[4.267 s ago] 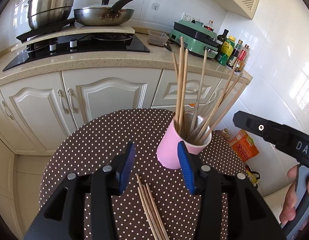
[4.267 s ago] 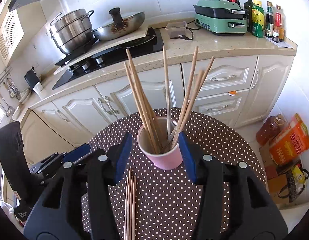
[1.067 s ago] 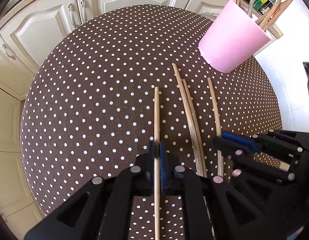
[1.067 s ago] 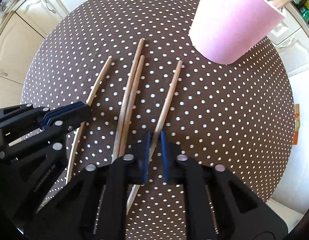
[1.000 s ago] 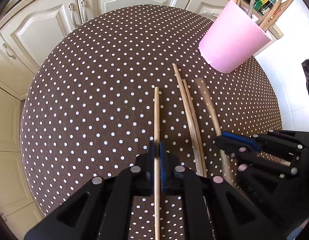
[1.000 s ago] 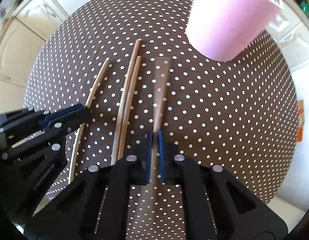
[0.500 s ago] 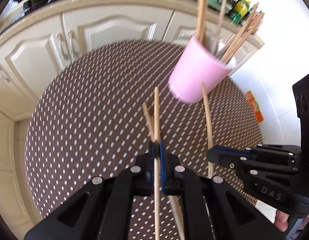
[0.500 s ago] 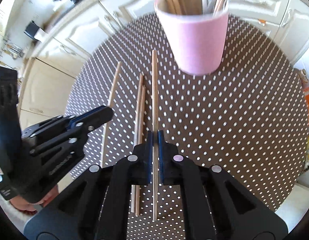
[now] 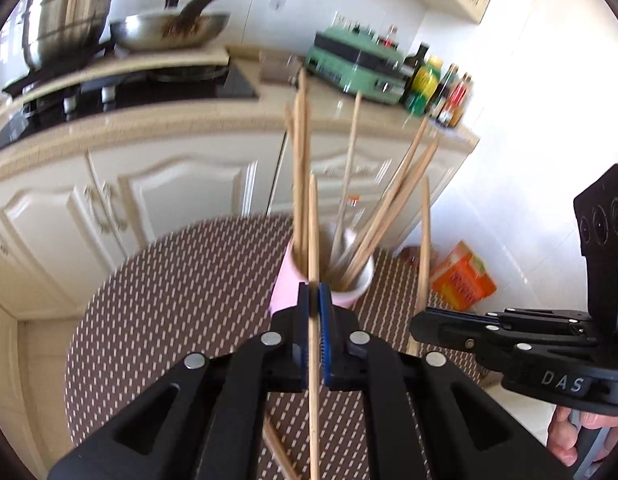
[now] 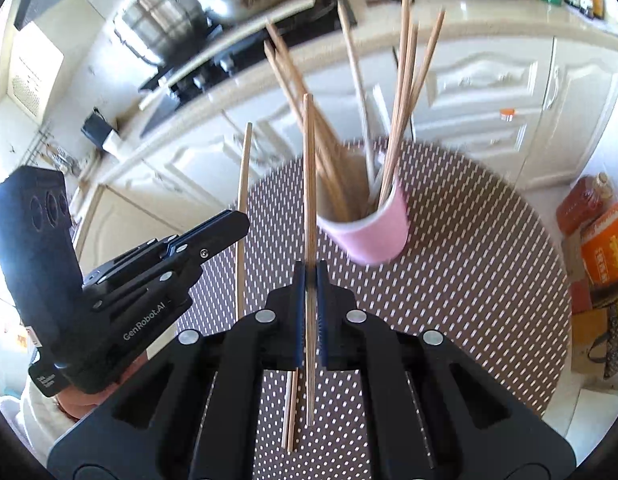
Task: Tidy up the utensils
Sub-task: 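Close the right tool on a wooden chopstick at the pile, then lift the left tool's chopstick over the pink cup while the right tool carries its own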
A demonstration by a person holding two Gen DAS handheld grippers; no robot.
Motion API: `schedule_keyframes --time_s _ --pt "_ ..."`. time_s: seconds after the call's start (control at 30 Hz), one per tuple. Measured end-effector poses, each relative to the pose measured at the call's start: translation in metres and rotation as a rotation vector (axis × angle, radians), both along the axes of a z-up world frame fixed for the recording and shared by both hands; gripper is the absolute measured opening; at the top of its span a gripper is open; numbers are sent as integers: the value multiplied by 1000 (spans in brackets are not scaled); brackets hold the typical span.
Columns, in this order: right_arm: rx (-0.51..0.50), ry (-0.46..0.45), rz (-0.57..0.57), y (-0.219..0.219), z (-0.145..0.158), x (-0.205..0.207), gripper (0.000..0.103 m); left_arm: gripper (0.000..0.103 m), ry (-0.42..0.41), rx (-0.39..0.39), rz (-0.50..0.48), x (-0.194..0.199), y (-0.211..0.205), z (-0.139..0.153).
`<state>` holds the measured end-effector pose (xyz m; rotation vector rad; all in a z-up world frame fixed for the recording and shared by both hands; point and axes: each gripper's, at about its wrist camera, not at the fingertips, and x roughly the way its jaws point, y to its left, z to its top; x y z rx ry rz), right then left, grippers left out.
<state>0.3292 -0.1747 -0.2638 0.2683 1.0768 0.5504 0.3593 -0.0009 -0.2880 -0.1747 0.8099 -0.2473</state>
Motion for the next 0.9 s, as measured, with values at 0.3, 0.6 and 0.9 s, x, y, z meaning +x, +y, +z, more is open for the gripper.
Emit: schedule_keyframes --time_s 0.3,0.6,0.9 --pt "48 -139 -39 -13 48 28 6 5 -165 -31 13 29 -14 42" --pt "49 -268 -86 -19 73 58 6 5 -283 -7 29 64 -36 61" --pt "54 -292 -95 -19 66 80 6 5 -347 -6 63 89 -49 53"
